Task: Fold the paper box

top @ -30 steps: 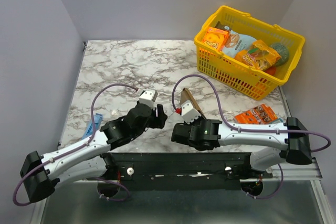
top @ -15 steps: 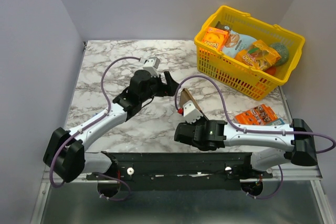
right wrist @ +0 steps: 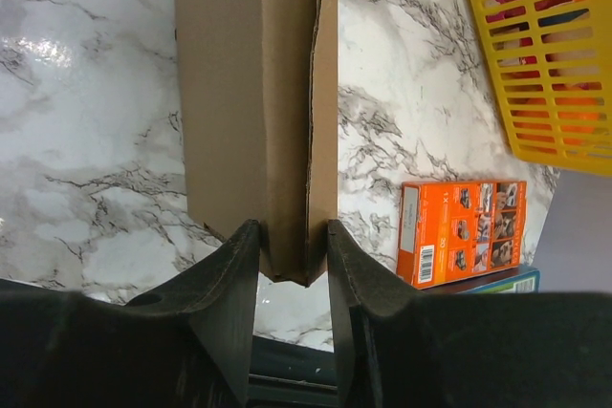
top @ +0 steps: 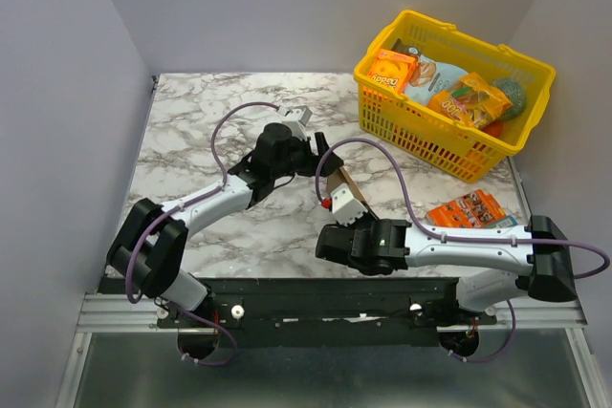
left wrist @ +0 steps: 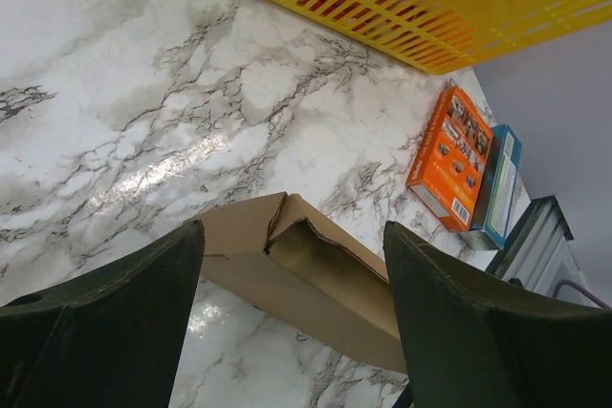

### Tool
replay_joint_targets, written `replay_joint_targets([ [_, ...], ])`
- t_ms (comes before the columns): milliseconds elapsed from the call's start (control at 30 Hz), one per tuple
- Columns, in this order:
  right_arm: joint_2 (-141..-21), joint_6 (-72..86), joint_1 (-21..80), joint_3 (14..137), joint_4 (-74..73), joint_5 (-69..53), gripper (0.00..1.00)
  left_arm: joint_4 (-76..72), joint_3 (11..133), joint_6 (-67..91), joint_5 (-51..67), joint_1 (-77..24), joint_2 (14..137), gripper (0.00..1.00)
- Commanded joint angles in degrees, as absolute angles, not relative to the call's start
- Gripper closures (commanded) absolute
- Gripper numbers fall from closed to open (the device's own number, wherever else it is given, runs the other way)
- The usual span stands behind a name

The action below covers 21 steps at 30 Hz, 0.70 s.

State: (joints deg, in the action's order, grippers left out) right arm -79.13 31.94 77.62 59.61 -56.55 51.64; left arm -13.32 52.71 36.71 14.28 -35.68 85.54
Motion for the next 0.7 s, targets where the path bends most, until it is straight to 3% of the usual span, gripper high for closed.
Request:
replay_joint_targets([
  [0, -80.95, 33.40, 77.70, 59.24, -57.48, 48.69, 0.61, -15.73, 54.05, 35.68, 15.73, -35.24, 88.15, 0.19],
  [267, -81.12, 33.49, 77.70, 59.24, -57.57, 48.69, 0.61, -16.96, 53.70, 35.77, 15.47, -35.24, 90.96, 0.36],
  [667, -81.83, 33.57, 77.70, 59.50, -57.83, 48.69, 0.61, -19.42, 50.28, 37.00, 15.29, -35.16, 93.95, 0.51],
])
